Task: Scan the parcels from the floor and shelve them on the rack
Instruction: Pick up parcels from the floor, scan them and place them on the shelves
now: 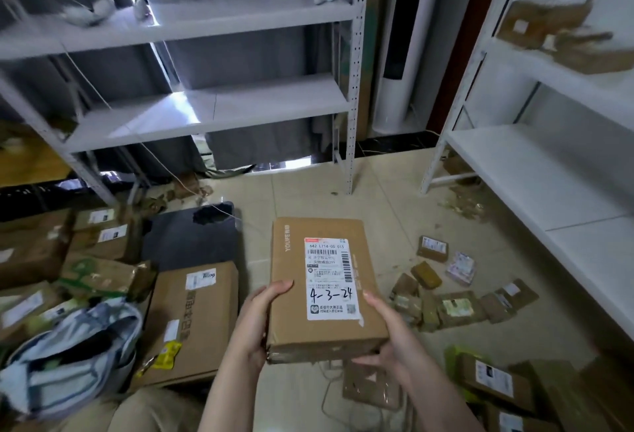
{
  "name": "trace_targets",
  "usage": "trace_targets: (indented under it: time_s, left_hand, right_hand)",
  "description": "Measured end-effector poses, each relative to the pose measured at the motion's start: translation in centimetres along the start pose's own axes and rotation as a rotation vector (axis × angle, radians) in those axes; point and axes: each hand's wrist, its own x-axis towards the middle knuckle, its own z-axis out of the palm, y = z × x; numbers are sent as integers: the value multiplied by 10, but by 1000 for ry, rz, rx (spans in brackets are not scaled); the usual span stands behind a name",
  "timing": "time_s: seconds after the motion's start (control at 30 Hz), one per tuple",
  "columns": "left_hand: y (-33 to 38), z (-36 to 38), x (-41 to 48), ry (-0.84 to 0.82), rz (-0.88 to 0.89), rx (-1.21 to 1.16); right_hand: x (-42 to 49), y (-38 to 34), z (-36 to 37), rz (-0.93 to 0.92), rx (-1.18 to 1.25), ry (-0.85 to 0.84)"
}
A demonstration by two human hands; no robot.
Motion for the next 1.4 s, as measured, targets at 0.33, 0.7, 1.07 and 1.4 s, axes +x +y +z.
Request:
trace_targets:
  time_s: [0.33, 0.7, 1.07, 1.4]
  left_hand:
    - [83, 112, 39, -166, 141, 88]
    - [174, 175, 138, -420, 114, 129]
    - [321, 135, 308, -390, 85, 170]
    - [359, 126, 373, -332, 51, 195]
  right_hand:
    - [19, -108, -38, -201, -12, 72]
    - [82, -190, -32, -305, 116, 211]
    - [238, -291, 99, -312, 182, 335]
    - [290, -331, 125, -311, 133, 320]
